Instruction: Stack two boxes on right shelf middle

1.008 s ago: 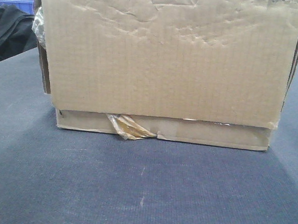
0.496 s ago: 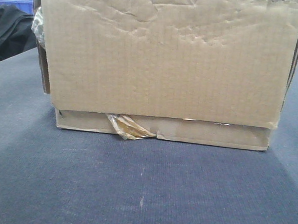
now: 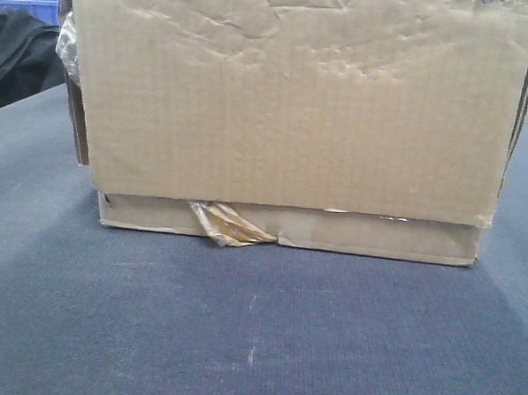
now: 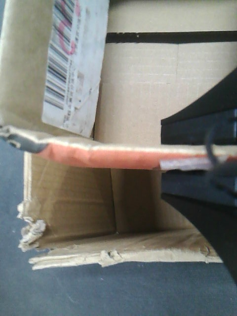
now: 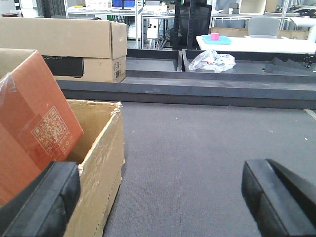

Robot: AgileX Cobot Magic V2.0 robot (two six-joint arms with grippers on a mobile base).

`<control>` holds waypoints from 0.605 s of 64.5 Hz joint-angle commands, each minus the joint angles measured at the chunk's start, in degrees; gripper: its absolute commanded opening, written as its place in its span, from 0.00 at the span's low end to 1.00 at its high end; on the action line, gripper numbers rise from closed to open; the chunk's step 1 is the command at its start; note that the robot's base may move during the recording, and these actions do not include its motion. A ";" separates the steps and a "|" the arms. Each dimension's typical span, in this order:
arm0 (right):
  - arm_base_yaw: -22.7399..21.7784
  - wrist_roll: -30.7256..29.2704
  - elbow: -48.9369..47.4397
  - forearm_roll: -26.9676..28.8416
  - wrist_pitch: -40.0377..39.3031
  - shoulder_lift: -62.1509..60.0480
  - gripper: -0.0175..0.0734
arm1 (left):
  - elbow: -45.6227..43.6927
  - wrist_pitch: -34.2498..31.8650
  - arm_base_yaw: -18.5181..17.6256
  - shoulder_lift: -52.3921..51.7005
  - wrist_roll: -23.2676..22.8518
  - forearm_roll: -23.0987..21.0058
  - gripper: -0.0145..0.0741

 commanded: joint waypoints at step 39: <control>1.23 -0.10 -0.99 -0.03 0.15 0.36 0.82 | -2.28 1.30 -0.37 -2.48 -0.84 -0.17 0.85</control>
